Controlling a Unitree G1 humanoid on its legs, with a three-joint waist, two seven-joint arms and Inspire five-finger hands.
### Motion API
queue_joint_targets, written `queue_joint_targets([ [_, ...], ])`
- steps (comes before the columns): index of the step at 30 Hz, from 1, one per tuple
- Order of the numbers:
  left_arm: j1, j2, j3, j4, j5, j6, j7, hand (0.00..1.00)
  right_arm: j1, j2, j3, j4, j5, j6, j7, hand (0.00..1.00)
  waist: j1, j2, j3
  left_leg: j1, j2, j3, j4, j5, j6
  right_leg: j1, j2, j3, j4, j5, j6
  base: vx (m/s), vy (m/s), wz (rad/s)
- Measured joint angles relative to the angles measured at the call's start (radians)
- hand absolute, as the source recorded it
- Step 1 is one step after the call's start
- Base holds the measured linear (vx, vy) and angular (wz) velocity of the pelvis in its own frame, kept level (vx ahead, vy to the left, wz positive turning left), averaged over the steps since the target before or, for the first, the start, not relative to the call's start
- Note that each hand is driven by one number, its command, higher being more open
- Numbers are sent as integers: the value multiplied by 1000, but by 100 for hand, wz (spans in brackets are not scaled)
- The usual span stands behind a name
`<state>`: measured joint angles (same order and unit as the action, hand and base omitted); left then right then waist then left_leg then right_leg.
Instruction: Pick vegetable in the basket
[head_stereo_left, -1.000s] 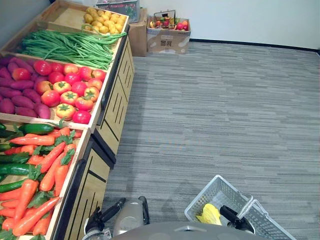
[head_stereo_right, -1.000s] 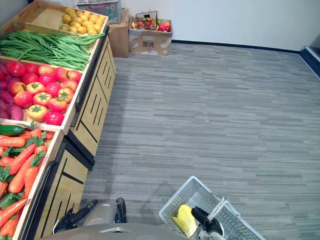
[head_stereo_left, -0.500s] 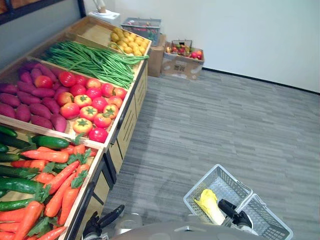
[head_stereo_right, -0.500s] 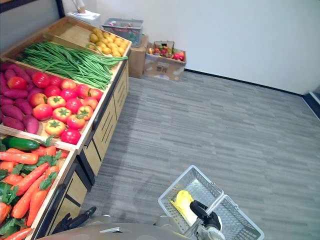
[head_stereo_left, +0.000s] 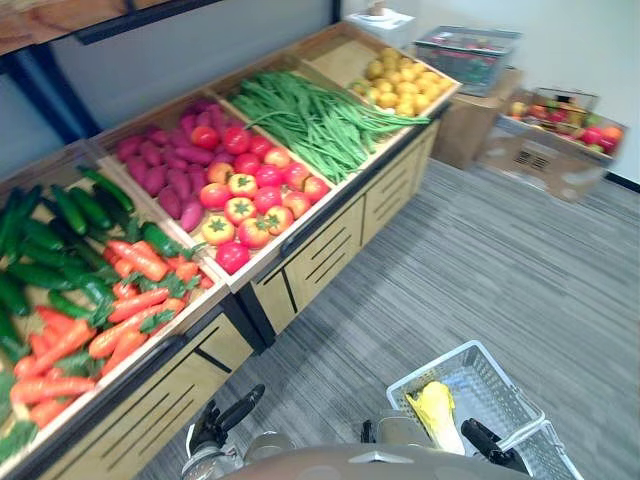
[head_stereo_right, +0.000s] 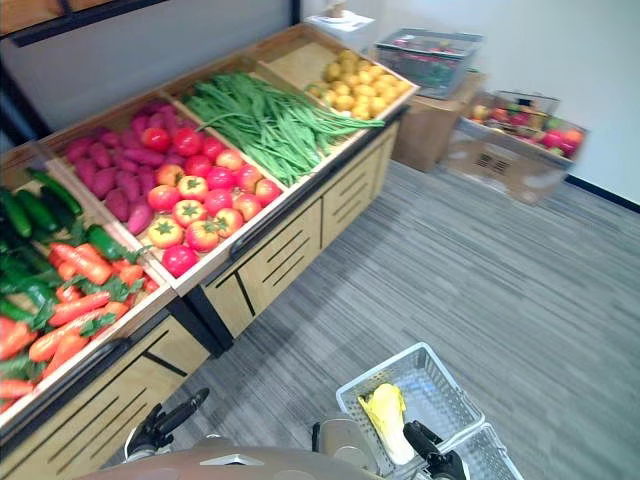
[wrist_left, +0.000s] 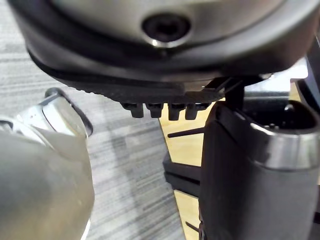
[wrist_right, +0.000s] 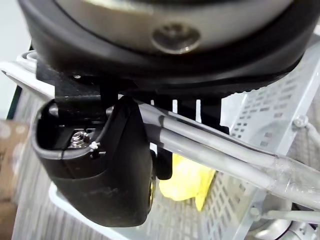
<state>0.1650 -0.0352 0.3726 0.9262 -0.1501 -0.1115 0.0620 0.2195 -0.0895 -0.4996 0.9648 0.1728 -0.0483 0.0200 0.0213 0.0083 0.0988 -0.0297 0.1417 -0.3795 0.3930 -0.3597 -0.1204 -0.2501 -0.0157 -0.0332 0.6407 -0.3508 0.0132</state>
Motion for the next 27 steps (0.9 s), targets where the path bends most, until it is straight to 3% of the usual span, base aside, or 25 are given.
queue_joint_targets([
  [3,-8,1,-16,-19,0,2,-6,100,-5,3,30,-11,-2,1,0,0,2,-24,-2,-24,31,42,-20,51,-3,25,-18,-97,3,-26,-27,62,-248,93],
  [8,-4,14,-23,-33,-6,1,0,100,1,13,16,-20,-8,1,-3,0,-2,-53,-9,-51,45,211,-96,161,-18,72,-97,-216,-8,-42,-23,15,-99,91],
  [10,-1,24,-24,-32,-15,0,1,100,-3,23,-12,-2,-8,-1,-8,0,1,-67,-11,-49,38,270,-154,231,-38,92,-124,-240,-16,-36,-14,-10,31,92],
  [12,1,53,-55,-21,-15,0,0,100,-11,43,-28,20,-8,-5,-8,0,-3,-88,-18,-47,27,314,-246,318,-15,96,-143,-238,-40,-29,-9,-36,62,104],
  [13,-7,70,-65,-5,-16,1,-3,100,-17,55,-50,31,-7,-8,-10,0,-14,-101,-11,-51,37,390,-275,336,18,111,-171,-305,-75,-13,-14,-60,79,122],
  [14,-22,80,-67,13,-24,2,-3,100,-24,50,-62,46,-7,-8,-11,0,-32,-96,1,-58,59,504,-252,322,38,148,-192,-354,-105,2,-8,-61,81,124],
  [15,-23,86,-73,19,-27,2,-2,100,-20,45,-64,52,-7,-7,-11,0,-36,-108,9,-59,66,565,-234,319,38,159,-210,-380,-115,5,-5,-68,116,139],
  [16,-24,97,-96,31,-25,2,0,100,-5,34,-73,53,-7,-7,-12,0,-56,-108,8,-57,66,689,-184,318,40,202,-246,-440,-140,12,9,-50,153,131],
  [17,-22,96,-116,41,-22,2,0,100,8,15,-72,52,-7,-7,-12,0,-59,-92,4,-39,61,794,-163,323,46,233,-261,-476,-169,19,22,-37,178,123],
  [19,-28,94,-120,50,-23,3,2,100,13,4,-69,53,-9,-7,-17,0,-54,-85,8,-31,37,827,-203,348,44,239,-261,-457,-197,26,44,-12,187,74],
  [22,-29,114,-120,61,-21,6,1,100,-2,17,-46,53,-12,-6,-20,0,-56,-90,9,-24,-30,796,-267,366,64,239,-247,-365,-246,53,68,3,114,47],
  [24,-28,126,-98,68,-18,7,2,100,-21,27,-45,53,-13,-7,-21,0,-51,-99,7,-11,-54,795,-275,362,69,261,-259,-360,-281,76,94,119,143,10],
  [27,-29,131,-81,79,-4,8,2,100,-42,27,-41,55,-35,-7,-23,0,-51,-101,10,4,-63,807,-279,352,72,278,-260,-346,-314,96,105,89,80,-9],
])
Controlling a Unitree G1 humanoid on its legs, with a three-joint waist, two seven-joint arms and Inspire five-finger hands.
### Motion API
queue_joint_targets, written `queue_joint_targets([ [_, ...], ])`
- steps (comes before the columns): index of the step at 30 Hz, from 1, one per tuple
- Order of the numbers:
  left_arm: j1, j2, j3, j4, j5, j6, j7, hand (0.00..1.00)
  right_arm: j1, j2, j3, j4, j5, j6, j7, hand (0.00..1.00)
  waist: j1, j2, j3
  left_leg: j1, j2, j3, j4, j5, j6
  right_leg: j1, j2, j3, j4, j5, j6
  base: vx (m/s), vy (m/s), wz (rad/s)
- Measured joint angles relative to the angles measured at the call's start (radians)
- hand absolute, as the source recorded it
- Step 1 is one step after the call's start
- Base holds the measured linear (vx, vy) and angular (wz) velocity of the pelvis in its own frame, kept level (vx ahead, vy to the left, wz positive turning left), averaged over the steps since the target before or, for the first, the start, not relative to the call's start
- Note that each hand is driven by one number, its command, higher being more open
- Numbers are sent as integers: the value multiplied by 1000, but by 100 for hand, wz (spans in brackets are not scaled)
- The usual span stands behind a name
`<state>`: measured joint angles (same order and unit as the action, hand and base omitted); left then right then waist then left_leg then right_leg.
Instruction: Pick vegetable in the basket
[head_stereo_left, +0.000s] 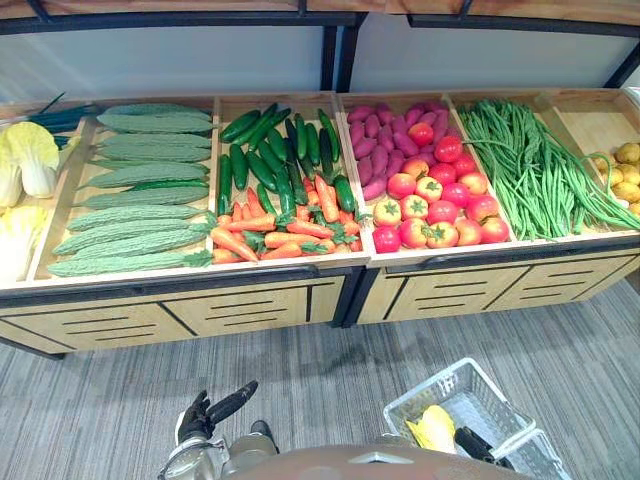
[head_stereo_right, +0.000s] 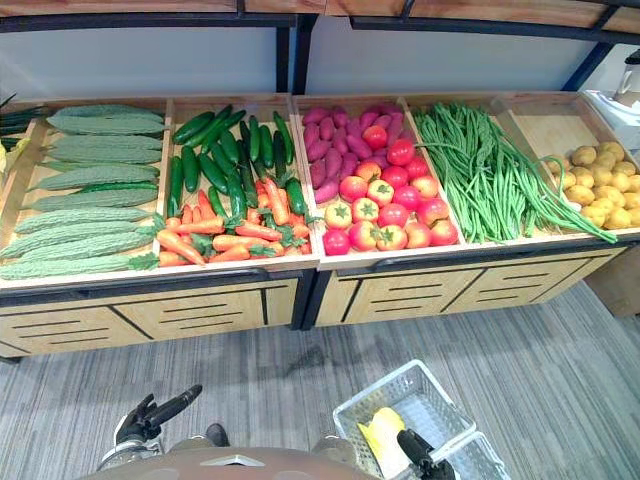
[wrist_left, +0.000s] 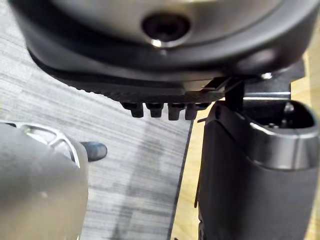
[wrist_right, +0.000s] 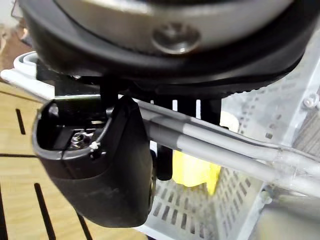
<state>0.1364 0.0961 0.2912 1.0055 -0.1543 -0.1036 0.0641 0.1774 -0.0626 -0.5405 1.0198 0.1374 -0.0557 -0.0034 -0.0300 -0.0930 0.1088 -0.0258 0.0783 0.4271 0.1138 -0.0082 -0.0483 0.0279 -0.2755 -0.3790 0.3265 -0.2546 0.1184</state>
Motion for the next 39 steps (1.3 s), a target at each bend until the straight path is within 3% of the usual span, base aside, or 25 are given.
queue_joint_targets([
  [11,-2,5,32,7,4,-1,1,100,-16,0,27,17,-15,4,0,0,0,-13,25,25,7,24,55,-82,-8,58,17,46,-67,32,2,83,47,-11],
  [13,-3,4,38,7,4,-1,2,100,-17,-1,29,21,-14,3,0,0,0,-6,40,24,25,22,103,-130,-9,44,14,70,4,32,1,25,76,-7],
  [14,-3,3,37,8,5,0,1,100,-17,-6,28,11,-13,0,-1,0,-3,7,49,13,54,16,150,-175,-13,-16,13,107,141,42,-11,-7,89,-3],
  [16,6,4,36,9,5,3,2,100,-14,-8,26,-16,-7,-2,-4,0,-6,27,67,24,85,-2,189,-209,-15,-117,22,187,353,121,-16,60,87,8],
  [17,12,2,35,9,5,7,9,100,-3,-5,26,-19,9,-4,-4,0,-9,20,67,42,95,-13,193,-213,-13,-167,27,238,427,85,-18,137,34,22],
  [19,21,17,32,13,5,18,19,100,10,1,32,-24,11,-10,-4,0,-8,7,70,61,99,-42,192,-215,-21,-169,33,240,348,21,-18,170,-49,48],
  [20,23,19,34,14,7,19,22,100,9,2,37,-17,11,-10,-4,0,-7,5,69,68,102,-52,188,-211,-33,-167,48,250,235,23,-13,150,-100,54],
  [21,24,25,41,14,8,19,23,100,11,3,43,-12,10,-10,-3,0,-7,0,65,68,99,-55,186,-211,-40,-159,54,256,153,48,6,164,-136,42],
  [22,30,38,58,13,9,19,22,100,9,10,54,-10,8,-11,-1,0,-4,-28,58,70,77,-71,182,-214,-58,-155,45,254,42,110,23,143,-153,28],
  [25,29,-4,110,24,7,20,28,100,-7,-13,67,5,6,-13,0,0,1,32,28,80,127,-91,124,-188,-102,-120,105,221,-27,120,3,219,-167,16],
  [28,29,-31,146,24,4,20,29,100,-3,-40,70,15,-10,-9,6,0,-3,58,24,117,140,-98,29,-143,-118,-83,136,188,-90,129,-10,155,-98,12],
  [33,26,-34,178,14,-9,17,35,100,3,-41,76,29,-11,1,7,0,1,50,14,150,126,-115,-31,-120,-112,-26,138,160,-155,135,-6,97,-9,17],
  [39,25,-25,363,2,-141,1,99,100,5,-17,112,36,-11,-6,3,0,3,22,2,156,92,-127,-46,-116,-106,30,120,141,-260,182,12,48,57,7],
])
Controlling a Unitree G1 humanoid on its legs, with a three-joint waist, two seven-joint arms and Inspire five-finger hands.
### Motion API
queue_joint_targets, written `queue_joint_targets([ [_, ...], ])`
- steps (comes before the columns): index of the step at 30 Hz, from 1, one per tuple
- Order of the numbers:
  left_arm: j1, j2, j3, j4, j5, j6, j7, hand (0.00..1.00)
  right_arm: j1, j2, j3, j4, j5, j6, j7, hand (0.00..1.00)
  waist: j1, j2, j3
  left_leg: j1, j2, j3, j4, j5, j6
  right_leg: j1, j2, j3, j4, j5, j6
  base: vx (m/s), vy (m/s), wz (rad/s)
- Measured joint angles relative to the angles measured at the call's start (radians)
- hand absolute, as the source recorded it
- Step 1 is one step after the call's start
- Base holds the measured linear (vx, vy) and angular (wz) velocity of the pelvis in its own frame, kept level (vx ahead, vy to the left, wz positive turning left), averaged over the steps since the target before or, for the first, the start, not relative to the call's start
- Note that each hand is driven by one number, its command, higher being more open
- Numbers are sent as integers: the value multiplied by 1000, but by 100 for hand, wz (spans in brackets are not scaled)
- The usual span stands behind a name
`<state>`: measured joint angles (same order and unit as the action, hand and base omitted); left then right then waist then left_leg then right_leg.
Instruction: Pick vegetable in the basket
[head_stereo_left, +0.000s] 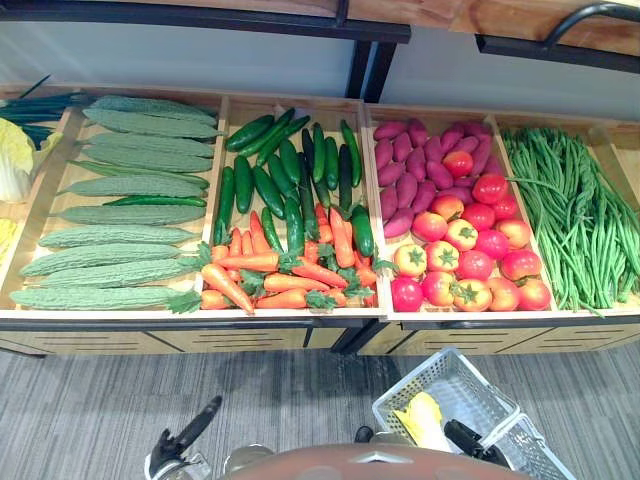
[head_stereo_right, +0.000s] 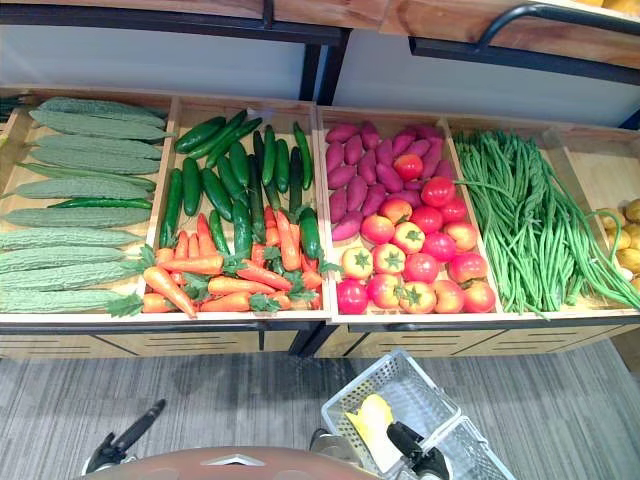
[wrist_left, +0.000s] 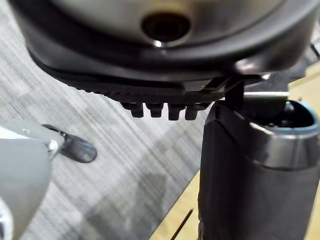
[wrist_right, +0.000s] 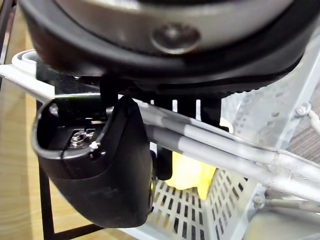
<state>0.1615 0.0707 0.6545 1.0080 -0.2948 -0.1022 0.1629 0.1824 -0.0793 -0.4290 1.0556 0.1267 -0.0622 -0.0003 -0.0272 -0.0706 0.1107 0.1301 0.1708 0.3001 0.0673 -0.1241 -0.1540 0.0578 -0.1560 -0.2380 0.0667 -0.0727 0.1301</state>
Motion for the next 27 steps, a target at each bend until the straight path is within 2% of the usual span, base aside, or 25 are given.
queue_joint_targets([
  [3,-12,13,127,-35,-80,-14,55,100,1,3,15,1,1,-13,-3,0,3,-2,-1,2,-5,-7,-1,0,0,15,-2,-6,-16,9,0,10,28,8],
  [5,-25,51,236,-79,-117,-34,104,100,1,0,48,1,3,-18,-9,0,15,-1,0,2,-3,-8,-2,0,0,15,-3,-6,-20,10,0,0,0,0],
  [8,-59,90,339,-128,-142,-53,152,100,2,-11,72,1,8,-19,-11,0,28,3,1,1,-2,-13,-4,0,1,15,-1,-8,-22,10,-1,-37,-3,3],
  [12,-104,140,417,-219,-181,-69,207,100,2,-21,108,0,7,-25,-12,0,38,6,-2,-1,-3,-17,-16,4,7,15,2,-9,-39,27,-4,-52,7,1],
  [16,-162,217,421,-404,-210,-108,255,100,3,-25,128,-1,6,-31,-14,0,53,7,-2,-6,-8,-20,-19,6,9,14,3,-7,-53,43,-4,-68,15,-1],
  [21,-224,349,393,-560,-210,-182,247,100,6,-40,127,-12,3,-31,-12,0,52,21,-13,-20,-13,-20,-17,8,13,-2,3,-1,-52,51,-7,-49,6,-1],
  [24,-269,447,311,-576,-215,-197,200,100,13,-58,121,-13,-4,-23,-9,0,52,44,-29,-21,-18,-19,-18,8,13,-4,0,1,-53,52,-7,-5,7,-1],
  [27,-317,543,171,-583,-213,-197,120,100,14,-68,92,-17,-22,-8,3,0,52,58,-43,-20,-19,-18,-18,8,13,-4,0,3,-53,52,-7,0,3,-2],
])
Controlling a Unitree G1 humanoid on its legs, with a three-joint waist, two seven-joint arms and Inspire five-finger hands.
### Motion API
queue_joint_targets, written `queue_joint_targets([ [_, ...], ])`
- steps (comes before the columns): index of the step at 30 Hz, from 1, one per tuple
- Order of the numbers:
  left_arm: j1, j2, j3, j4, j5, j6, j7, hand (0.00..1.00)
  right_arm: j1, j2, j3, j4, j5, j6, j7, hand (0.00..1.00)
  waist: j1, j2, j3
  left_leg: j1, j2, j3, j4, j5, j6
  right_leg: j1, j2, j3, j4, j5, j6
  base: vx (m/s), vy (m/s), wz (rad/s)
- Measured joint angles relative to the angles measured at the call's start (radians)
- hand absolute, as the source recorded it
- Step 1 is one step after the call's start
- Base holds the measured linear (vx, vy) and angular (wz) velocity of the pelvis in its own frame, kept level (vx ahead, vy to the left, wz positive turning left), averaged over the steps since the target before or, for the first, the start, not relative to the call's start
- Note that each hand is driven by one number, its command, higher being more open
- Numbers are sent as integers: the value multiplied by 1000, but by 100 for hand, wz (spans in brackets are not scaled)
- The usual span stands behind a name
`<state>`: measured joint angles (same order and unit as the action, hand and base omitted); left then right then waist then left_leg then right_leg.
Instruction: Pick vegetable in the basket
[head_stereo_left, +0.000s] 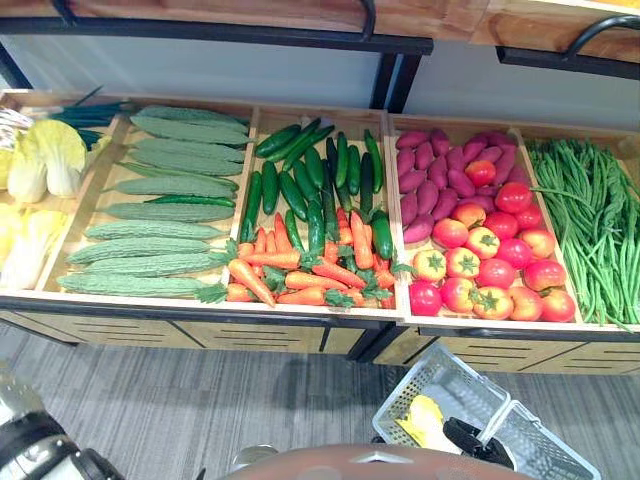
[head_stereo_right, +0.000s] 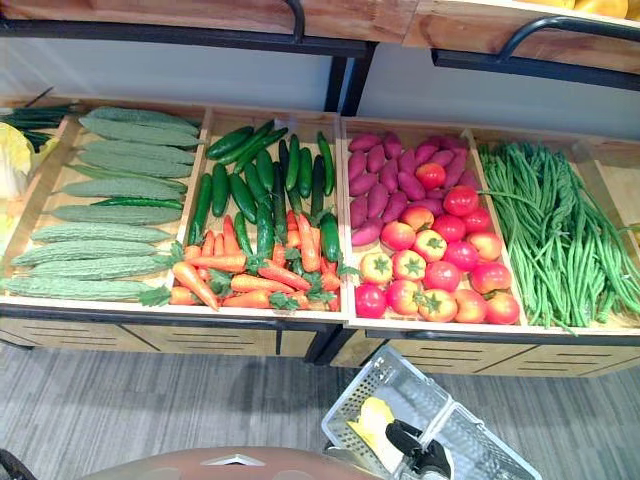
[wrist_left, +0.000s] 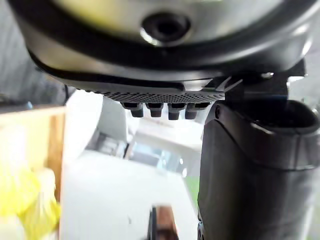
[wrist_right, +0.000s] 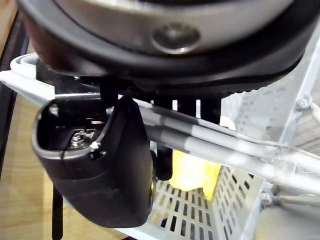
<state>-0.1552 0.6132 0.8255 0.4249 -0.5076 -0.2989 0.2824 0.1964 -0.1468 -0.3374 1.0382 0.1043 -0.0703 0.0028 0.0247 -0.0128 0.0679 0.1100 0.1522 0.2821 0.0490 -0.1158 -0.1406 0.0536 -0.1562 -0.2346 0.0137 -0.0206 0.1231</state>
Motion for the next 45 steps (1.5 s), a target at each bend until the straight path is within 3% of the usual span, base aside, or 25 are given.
queue_joint_targets([
  [2,-36,60,-105,-9,8,0,-59,100,0,-4,-21,-4,-22,2,17,0,-3,8,-6,4,-1,16,0,-1,1,-7,0,19,0,2,0,-6,16,-18],
  [9,-99,99,-344,-79,67,10,-174,100,9,-7,-79,-14,-22,3,36,0,-35,19,-18,21,-8,49,0,-6,8,-14,-4,53,-1,9,-1,0,20,-16],
  [13,-128,150,-497,-84,176,26,-249,100,28,-9,-108,-16,-22,2,48,0,-59,29,-23,30,-11,57,0,-7,9,-13,-5,65,-2,10,0,5,5,-8],
  [19,-128,161,-693,-177,317,42,-337,100,53,-14,-108,-36,-23,-10,64,0,-82,46,-31,42,-23,71,0,-14,13,-13,-17,82,-4,16,9,-2,3,-10],
  [23,-128,192,-811,-250,406,43,-401,100,64,-14,-106,-40,-42,-23,75,0,-86,47,-37,48,-23,85,0,-16,14,-16,-16,96,-4,18,11,-22,-1,-9],
  [30,-107,192,-886,-328,473,39,-472,100,65,-14,-105,-41,-49,-27,93,0,-88,51,-40,51,-20,94,1,-16,14,-18,-15,104,-5,21,11,-39,-20,-4],
  [45,96,192,-890,-301,521,64,-543,100,65,-15,-67,-30,-62,-28,99,0,-84,24,-57,38,-20,97,0,-16,14,-6,-14,102,-70,72,12,-45,-23,-1],
])
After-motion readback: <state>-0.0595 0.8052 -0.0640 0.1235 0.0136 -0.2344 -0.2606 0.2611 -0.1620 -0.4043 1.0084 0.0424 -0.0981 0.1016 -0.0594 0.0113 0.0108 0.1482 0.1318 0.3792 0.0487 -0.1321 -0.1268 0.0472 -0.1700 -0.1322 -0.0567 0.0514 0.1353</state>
